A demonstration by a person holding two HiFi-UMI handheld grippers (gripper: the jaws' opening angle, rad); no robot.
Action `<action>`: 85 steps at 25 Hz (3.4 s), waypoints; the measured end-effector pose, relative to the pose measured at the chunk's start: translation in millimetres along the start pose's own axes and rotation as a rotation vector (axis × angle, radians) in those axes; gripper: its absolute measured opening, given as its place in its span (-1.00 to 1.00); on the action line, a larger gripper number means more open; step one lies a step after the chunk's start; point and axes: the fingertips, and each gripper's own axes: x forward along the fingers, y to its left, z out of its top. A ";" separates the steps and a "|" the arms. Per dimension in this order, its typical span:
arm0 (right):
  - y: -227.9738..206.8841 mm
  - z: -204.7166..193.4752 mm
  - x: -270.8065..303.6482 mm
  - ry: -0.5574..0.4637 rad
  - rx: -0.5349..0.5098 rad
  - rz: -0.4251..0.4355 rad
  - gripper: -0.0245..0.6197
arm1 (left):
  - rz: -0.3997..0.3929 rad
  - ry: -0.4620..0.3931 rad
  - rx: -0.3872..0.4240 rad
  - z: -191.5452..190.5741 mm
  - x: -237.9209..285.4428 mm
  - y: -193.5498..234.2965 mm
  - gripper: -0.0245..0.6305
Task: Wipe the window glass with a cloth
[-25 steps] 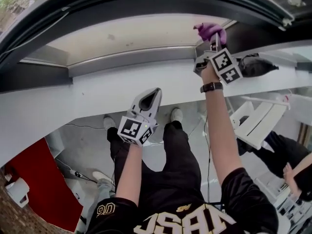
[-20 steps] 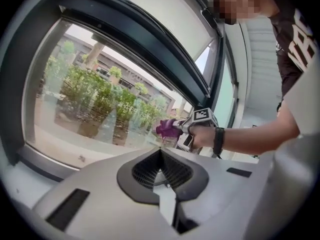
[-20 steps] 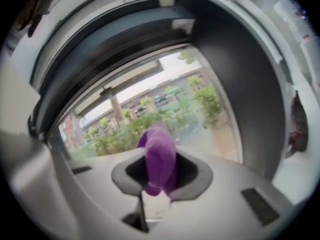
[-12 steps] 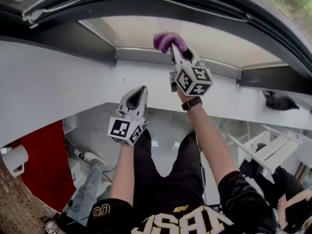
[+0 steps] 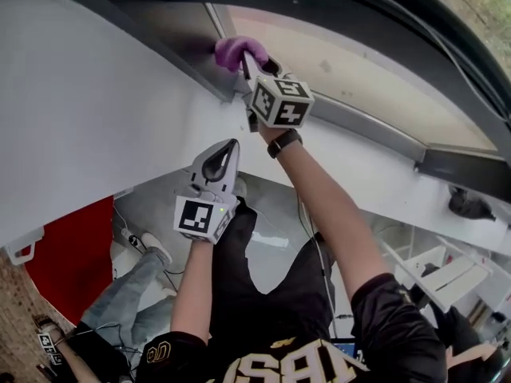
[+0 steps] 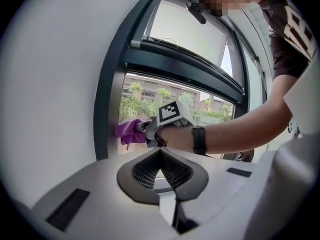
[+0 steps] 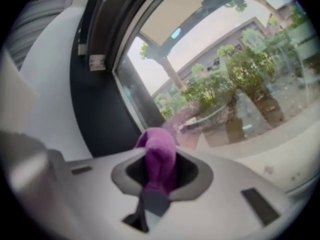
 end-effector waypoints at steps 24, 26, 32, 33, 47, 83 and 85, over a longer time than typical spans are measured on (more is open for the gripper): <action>-463.0 109.8 -491.7 -0.308 0.342 -0.702 -0.67 | -0.410 -0.013 -0.146 -49.4 152.9 -395.6 -0.87; -441.9 98.3 -472.8 -0.283 0.335 -0.670 -0.67 | -0.386 -0.004 -0.145 -52.2 145.6 -375.7 -0.87; -291.3 33.0 -309.4 -0.035 0.096 -0.415 -0.67 | -0.252 0.028 -0.118 -55.1 111.3 -244.4 -0.87; -264.8 23.6 -278.0 -0.009 0.063 -0.365 -0.67 | -0.235 0.036 -0.108 -55.8 105.0 -219.1 -0.87; -29.5 -82.5 29.6 0.130 0.121 0.003 -0.67 | -0.021 0.086 -0.034 -50.7 7.2 5.2 -0.87; -324.5 -62.4 -253.0 0.006 0.304 -0.493 -0.67 | -0.170 0.028 -0.124 -95.0 103.7 -185.7 -0.87; -263.3 -90.3 -184.4 0.086 0.229 -0.374 -0.67 | -0.135 0.033 -0.100 -94.5 88.4 -140.1 -0.87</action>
